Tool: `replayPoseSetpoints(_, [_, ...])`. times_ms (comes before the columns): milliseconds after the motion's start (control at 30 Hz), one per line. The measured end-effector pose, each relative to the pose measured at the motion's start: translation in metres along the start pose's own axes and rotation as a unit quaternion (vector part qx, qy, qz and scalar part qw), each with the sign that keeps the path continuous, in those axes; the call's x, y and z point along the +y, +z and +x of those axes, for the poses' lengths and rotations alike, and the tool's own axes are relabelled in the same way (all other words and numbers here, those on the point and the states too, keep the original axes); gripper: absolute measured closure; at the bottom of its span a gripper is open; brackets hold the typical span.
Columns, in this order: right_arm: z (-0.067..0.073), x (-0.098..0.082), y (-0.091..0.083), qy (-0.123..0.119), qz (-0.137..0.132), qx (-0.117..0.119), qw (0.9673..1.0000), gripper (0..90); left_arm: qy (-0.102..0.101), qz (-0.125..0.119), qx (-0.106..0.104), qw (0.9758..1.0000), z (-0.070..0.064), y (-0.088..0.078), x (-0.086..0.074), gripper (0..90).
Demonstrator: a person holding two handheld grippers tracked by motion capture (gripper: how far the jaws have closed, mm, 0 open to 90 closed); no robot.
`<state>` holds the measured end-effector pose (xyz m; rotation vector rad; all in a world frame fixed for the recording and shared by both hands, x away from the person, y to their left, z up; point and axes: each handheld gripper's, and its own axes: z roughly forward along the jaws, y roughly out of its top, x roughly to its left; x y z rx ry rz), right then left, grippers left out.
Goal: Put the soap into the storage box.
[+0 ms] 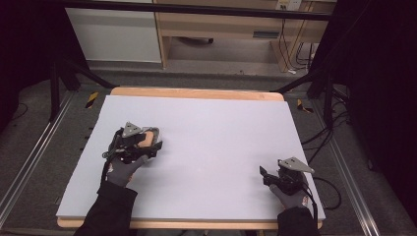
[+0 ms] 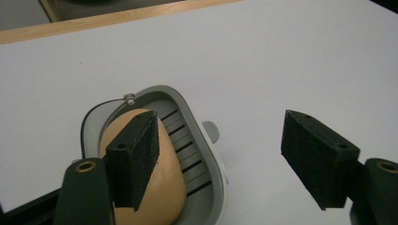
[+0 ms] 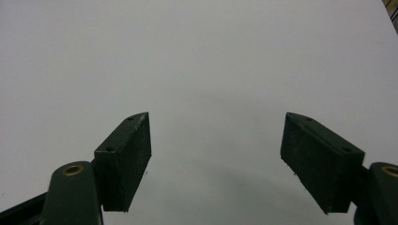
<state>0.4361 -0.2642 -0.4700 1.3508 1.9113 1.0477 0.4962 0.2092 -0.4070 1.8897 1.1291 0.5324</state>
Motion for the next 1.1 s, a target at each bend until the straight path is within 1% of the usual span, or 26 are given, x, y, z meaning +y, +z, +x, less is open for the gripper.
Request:
replayPoseSetpoints(100, [-0.001, 0.001, -0.001, 0.007, -0.002, 0.001, 1.0, 25.0, 0.002, -0.003, 0.0, 1.0, -0.001, -0.004, -0.001, 27.3])
replayPoseSetpoints(133, [-0.002, 0.001, -0.001, 0.006, -0.003, -0.001, 1.0, 24.9, 0.002, -0.004, -0.007, 1.0, -0.002, -0.008, -0.003, 27.3])
replayPoseSetpoints(167, [-0.002, 0.001, -0.001, 0.006, -0.003, -0.001, 1.0, 24.9, 0.002, -0.004, -0.007, 1.0, -0.002, -0.008, -0.003, 27.2])
replayPoseSetpoints(200, [-0.001, 0.001, -0.002, 0.007, -0.002, 0.0, 1.0, 24.9, 0.007, -0.002, -0.007, 0.9999, -0.002, -0.011, -0.006, 27.0])
replayPoseSetpoints(233, [-0.001, 0.001, -0.002, 0.007, -0.002, 0.0, 1.0, 24.8, 0.007, -0.002, -0.007, 0.9999, -0.002, -0.011, -0.006, 26.9])
replayPoseSetpoints(267, [-0.001, 0.001, -0.002, 0.009, 0.0, 0.0, 1.0, 24.6, 0.014, 0.0, -0.005, 0.9999, -0.002, -0.015, -0.01, 26.6])
replayPoseSetpoints(333, [-0.001, 0.001, -0.002, 0.009, 0.0, -0.001, 1.0, 24.5, 0.016, 0.0, -0.003, 0.9999, -0.001, -0.017, -0.013, 26.3])
replayPoseSetpoints(367, [-0.001, 0.001, -0.002, 0.009, 0.0, -0.001, 1.0, 24.2, 0.019, 0.0, -0.003, 0.9998, 0.0, -0.02, -0.016, 25.9])
replayPoseSetpoints(400, [-0.001, 0.001, -0.002, 0.009, 0.0, -0.003, 1.0, 23.9, 0.02, 0.001, 0.003, 0.9998, 0.002, -0.024, -0.023, 24.9])
replayPoseSetpoints(433, [-0.001, 0.001, -0.002, 0.009, 0.0, -0.003, 1.0, 23.9, 0.02, 0.001, 0.003, 0.9998, 0.002, -0.024, -0.023, 24.3])
replayPoseSetpoints(500, [-0.001, 0.001, -0.002, 0.01, 0.002, -0.005, 0.9999, 23.5, 0.018, 0.002, 0.004, 0.9998, 0.006, -0.03, -0.029, 23.7])
replayPoseSetpoints(533, [-0.001, 0.001, -0.001, 0.008, 0.003, -0.007, 0.9999, 23.3, 0.02, 0.001, 0.007, 0.9998, 0.01, -0.035, -0.035, 22.1])
replayPoseSetpoints(667, [-0.002, 0.001, -0.001, 0.008, 0.004, -0.006, 0.9999, 22.9, 0.019, 0.0, 0.004, 0.9998, 0.015, -0.044, -0.042, 20.2])
replayPoseSetpoints(733, [-0.004, 0.0, -0.002, 0.012, 0.006, -0.007, 0.9999, 22.9, 0.023, -0.002, 0.004, 0.9997, 0.017, -0.05, -0.046, 18.8])
replayPoseSetpoints(767, [-0.004, -0.001, -0.002, 0.013, 0.006, -0.007, 0.9999, 22.9, 0.027, -0.004, 0.004, 0.9996, 0.02, -0.055, -0.052, 18.5])
replayPoseSetpoints(800, [-0.005, -0.001, -0.003, 0.015, 0.007, -0.008, 0.9998, 22.8, 0.026, -0.004, 0.003, 0.9996, 0.022, -0.056, -0.055, 18.1])
replayPoseSetpoints(833, [-0.005, -0.001, -0.003, 0.015, 0.007, -0.008, 0.9998, 22.8, 0.026, -0.004, 0.003, 0.9996, 0.022, -0.056, -0.055, 17.5])
replayPoseSetpoints(867, [-0.006, -0.002, -0.004, 0.015, 0.008, -0.012, 0.9998, 22.5, 0.024, -0.002, 0.003, 0.9997, 0.027, -0.059, -0.063, 17.0])
replayPoseSetpoints(933, [-0.007, -0.003, -0.004, 0.019, 0.011, -0.011, 0.9997, 22.1, 0.018, 0.004, 0.008, 0.9998, 0.031, -0.06, -0.07, 16.3])
replayPoseSetpoints(967, [-0.007, -0.003, -0.004, 0.019, 0.011, -0.011, 0.9997, 22.1, 0.018, 0.004, 0.008, 0.9998, 0.031, -0.06, -0.07, 16.3])
replayPoseSetpoints(1000, [-0.008, -0.004, -0.005, 0.019, 0.012, -0.015, 0.9996, 21.9, 0.01, 0.008, 0.016, 0.9998, 0.037, -0.061, -0.075, 16.4])
replayPoseSetpoints(1033, [-0.008, -0.004, -0.005, 0.019, 0.012, -0.015, 0.9996, 21.9, 0.01, 0.008, 0.016, 0.9998, 0.037, -0.061, -0.075, 16.4])
replayPoseSetpoints(1100, [-0.009, -0.004, -0.005, 0.022, 0.013, -0.013, 0.9996, 21.7, -0.001, 0.012, 0.022, 0.9997, 0.041, -0.062, -0.08, 16.5])
